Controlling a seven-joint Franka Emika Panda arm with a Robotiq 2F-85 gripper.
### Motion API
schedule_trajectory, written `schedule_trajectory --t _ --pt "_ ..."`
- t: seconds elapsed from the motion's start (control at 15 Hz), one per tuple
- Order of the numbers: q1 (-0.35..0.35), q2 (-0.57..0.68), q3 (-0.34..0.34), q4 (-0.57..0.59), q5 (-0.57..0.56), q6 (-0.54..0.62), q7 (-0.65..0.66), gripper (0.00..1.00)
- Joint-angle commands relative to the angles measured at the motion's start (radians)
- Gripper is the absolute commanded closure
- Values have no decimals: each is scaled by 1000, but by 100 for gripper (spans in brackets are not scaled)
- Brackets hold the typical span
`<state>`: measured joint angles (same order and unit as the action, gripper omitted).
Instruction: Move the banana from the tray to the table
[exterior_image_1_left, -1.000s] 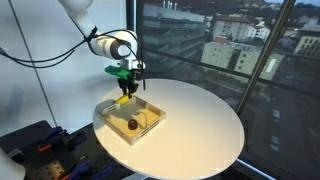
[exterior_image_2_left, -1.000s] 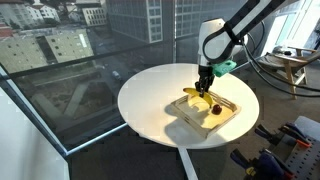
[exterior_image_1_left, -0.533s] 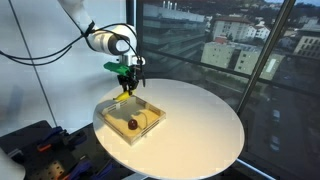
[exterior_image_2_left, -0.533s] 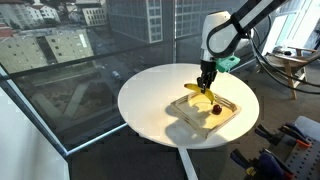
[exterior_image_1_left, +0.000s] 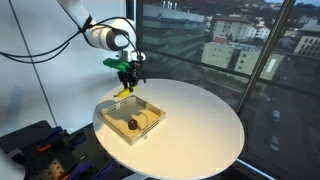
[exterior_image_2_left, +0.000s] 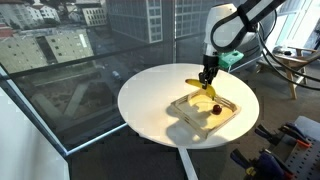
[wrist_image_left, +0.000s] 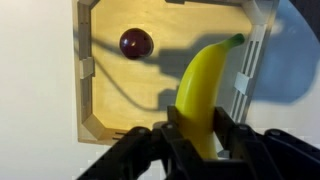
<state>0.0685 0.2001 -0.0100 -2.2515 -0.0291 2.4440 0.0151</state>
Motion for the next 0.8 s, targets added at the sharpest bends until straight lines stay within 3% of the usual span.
schedule_trajectory --t 0.0,0.73 --pt "-16 -42 3 -20 -24 -28 8 84" --pt "-52 -31 -16 -11 -25 -39 6 84"
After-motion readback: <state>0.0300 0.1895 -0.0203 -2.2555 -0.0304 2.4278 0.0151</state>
